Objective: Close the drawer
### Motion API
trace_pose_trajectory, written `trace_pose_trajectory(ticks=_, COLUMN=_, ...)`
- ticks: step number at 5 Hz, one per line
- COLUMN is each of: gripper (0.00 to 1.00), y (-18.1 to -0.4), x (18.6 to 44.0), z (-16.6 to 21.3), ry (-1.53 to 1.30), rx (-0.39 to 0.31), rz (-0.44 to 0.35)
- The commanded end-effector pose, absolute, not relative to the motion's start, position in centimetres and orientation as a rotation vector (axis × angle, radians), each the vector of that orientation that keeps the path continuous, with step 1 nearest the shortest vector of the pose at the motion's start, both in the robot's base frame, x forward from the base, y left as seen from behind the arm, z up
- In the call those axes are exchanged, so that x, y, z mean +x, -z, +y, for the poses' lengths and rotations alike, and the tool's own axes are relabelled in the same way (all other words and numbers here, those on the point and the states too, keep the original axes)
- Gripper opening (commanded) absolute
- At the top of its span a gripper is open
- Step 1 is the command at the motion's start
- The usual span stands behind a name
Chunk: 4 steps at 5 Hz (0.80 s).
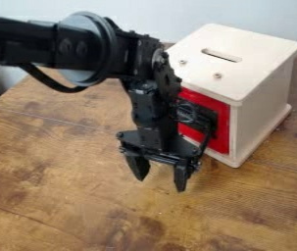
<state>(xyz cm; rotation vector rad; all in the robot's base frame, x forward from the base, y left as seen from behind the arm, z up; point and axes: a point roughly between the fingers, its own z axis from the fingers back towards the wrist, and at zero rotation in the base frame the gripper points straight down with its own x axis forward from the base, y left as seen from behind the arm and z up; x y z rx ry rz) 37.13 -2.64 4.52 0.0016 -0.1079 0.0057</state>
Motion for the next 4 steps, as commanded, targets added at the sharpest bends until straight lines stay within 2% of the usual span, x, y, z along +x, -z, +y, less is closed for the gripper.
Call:
trace_pose_trajectory(ticks=1, gripper=1.0, y=-6.46, x=38.14, z=-3.06, ry=-0.01, rx=-0.001, rz=-0.171)
trace_pose_trajectory(ticks=4, gripper=1.0, y=-6.08, x=37.86, z=-3.15, ry=-0.023, rx=0.002, rz=-0.158)
